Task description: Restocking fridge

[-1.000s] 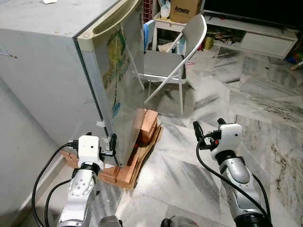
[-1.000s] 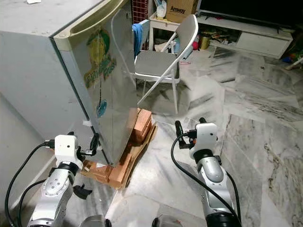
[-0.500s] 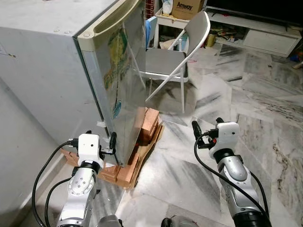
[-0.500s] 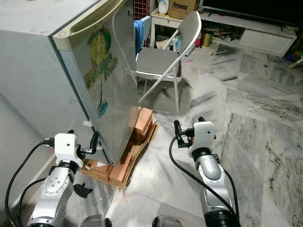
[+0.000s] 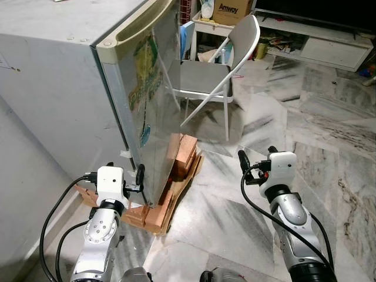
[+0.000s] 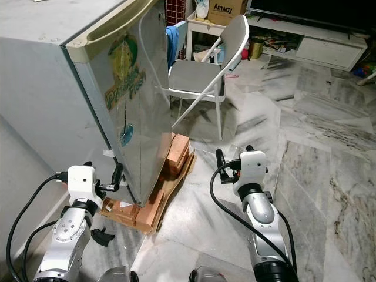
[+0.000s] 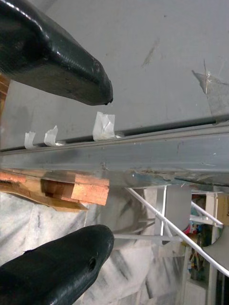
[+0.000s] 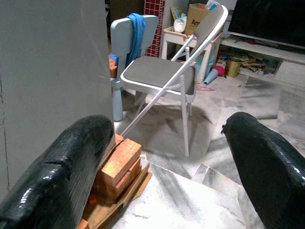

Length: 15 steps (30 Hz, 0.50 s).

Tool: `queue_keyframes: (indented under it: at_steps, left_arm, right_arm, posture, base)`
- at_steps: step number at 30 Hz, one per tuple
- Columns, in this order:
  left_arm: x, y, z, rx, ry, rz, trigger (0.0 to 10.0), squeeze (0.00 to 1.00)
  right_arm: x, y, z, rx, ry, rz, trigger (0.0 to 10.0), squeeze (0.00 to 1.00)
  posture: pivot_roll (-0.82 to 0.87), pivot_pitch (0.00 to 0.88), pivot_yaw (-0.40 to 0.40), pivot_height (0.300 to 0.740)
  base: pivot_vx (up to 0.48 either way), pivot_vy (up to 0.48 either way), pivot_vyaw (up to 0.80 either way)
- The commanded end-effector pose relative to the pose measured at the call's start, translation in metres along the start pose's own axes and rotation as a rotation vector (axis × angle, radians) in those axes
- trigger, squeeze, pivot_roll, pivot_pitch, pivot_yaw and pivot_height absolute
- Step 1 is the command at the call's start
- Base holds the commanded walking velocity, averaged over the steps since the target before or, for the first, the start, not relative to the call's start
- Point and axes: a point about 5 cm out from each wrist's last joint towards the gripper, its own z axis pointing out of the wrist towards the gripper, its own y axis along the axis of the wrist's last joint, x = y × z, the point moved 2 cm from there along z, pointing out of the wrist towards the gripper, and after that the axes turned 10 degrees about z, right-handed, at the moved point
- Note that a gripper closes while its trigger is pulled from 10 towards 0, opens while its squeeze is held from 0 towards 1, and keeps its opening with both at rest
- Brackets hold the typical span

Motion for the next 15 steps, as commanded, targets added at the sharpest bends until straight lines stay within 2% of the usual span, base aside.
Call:
queue_keyframes:
  at_steps: [1, 15]
  left_arm:
    - [0.0022, 0.0029, 0.0004, -0.012, 0.010, 0.008, 10.0, 0.00]
    - [0.0022, 0.0029, 0.0004, -0.012, 0.010, 0.008, 10.0, 0.00]
  right_arm:
    - [-0.0013, -0.0002, 0.0006, 0.008, -0.006, -0.007, 10.0, 0.00]
    - [-0.0013, -0.0002, 0.0006, 0.008, -0.006, -0.007, 10.0, 0.00]
  posture:
    - [0.02, 0.018, -0.026, 0.740]
    - [0.02, 0.018, -0.026, 0.740]
  base:
    - [0.000, 0.000, 0.00]
    - [0.000, 0.000, 0.00]
